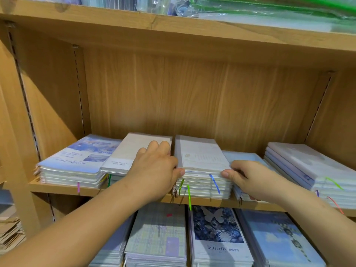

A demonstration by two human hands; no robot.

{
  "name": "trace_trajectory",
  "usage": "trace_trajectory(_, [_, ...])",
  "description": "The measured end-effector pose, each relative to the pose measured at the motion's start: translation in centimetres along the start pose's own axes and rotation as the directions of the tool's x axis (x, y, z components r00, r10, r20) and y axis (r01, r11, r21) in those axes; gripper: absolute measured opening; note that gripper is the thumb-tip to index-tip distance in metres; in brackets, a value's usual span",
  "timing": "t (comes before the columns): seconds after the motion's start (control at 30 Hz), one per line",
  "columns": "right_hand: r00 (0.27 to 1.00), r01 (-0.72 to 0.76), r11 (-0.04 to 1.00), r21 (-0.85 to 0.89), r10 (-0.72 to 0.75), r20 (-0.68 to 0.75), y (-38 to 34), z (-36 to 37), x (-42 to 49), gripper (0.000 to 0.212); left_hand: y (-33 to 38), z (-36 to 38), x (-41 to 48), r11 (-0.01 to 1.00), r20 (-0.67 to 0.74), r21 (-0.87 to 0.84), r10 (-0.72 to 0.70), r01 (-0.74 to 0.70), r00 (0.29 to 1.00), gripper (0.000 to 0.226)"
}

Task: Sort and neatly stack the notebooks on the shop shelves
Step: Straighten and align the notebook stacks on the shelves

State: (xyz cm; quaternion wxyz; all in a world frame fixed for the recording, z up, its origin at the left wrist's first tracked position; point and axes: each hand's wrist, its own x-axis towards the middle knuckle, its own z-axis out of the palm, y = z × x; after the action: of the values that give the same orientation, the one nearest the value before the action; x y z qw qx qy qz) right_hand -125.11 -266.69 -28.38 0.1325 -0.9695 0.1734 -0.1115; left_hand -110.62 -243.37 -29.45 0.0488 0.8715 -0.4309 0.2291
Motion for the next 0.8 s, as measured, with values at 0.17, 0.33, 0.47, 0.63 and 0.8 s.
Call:
trace_trajectory(0.17, [1.000, -0.014, 1.000, -0.016, 0.014, -0.020, 0.0, 0.5, -0.2, 0.048, 0.0, 0.2, 0.0, 1.000, -0.012, 0.026, -0.002, 0.003, 1.000, 0.045])
trace_trajectory(0.33, [0.998, -0.058, 0.998, -0.002, 0.058, -0.001, -0.5, 0.0, -0.4, 0.054, 0.3, -0.1, -0.1, 0.999, -0.010, 0.047, 0.006, -0.005, 1.000, 0.047])
trace_trajectory(0.47, [0.997, -0.078, 0.995, -0.061, 0.079, 0.012, -0.9, -0.2, -0.4, 0.057, -0.5, -0.8, 0.1, 0.999, 0.078, 0.016, 0.047, -0.048, 0.996, 0.043])
trace_trajectory(0.63, [0.994, -0.108, 0.993, -0.039, 0.108, -0.011, -1.2, 0.0, -0.5, 0.056, -0.8, -0.8, 0.2, 0.998, 0.086, -0.012, 0.061, -0.060, 0.994, 0.037])
trace_trajectory(0.8, [0.989, -0.140, 0.985, -0.099, 0.134, -0.065, -1.1, -0.6, -1.8, 0.060, -1.0, -2.5, -1.0, 0.992, 0.070, -0.051, 0.120, -0.117, 0.990, 0.037])
